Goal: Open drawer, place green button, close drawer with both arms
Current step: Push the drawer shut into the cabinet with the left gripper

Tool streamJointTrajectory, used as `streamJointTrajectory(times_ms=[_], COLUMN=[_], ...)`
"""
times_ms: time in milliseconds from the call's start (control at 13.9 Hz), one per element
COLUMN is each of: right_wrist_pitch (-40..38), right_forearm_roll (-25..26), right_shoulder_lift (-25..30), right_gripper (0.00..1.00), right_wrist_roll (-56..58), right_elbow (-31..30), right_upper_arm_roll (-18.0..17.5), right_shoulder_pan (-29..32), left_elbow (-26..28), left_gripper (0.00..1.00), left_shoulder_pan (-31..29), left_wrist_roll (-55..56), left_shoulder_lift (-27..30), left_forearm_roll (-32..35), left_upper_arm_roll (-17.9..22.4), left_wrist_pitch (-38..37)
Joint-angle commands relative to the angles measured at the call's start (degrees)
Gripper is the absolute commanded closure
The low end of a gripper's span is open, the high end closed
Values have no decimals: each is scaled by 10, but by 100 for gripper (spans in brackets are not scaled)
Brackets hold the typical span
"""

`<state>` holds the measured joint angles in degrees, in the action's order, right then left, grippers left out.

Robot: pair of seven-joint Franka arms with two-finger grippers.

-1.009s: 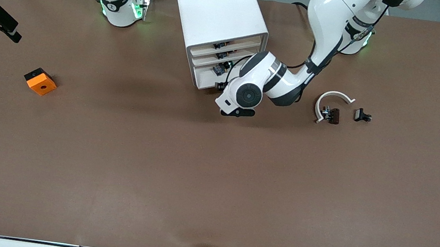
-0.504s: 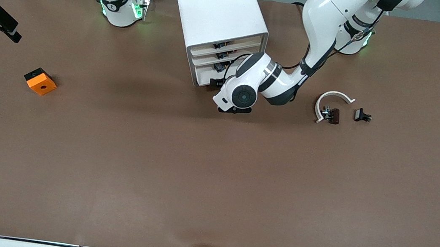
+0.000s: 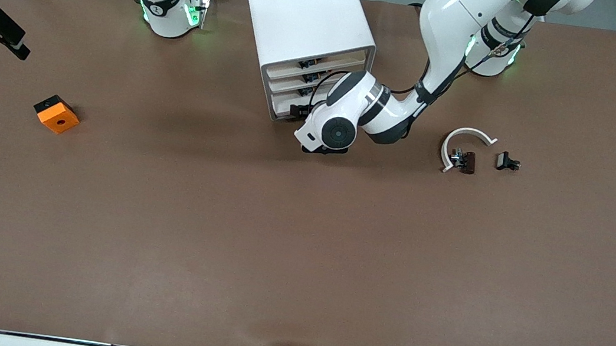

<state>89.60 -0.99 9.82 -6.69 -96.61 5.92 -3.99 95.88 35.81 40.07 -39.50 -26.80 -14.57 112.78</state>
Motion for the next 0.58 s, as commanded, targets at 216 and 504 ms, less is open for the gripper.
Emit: streamJointTrajectory(times_ms=[216, 504], right_wrist_pitch=[-8, -8], right_forearm_roll=[10, 10], right_shoulder_lift=[-9, -9], right_gripper=[0, 0], right_wrist_roll=[6, 6], right_elbow=[16, 16], right_upper_arm_roll=[-7, -7], right_shoulder_pan=[11, 11], left_elbow=[-31, -44], left_gripper=[0, 0], left_shoulder_pan=[25, 15], left_wrist_roll=[-1, 8], left_shoulder_lift=[-18, -8], left_forearm_roll=[-48, -41], left_upper_arm_roll=[0, 6], left_wrist_pitch=[2, -11])
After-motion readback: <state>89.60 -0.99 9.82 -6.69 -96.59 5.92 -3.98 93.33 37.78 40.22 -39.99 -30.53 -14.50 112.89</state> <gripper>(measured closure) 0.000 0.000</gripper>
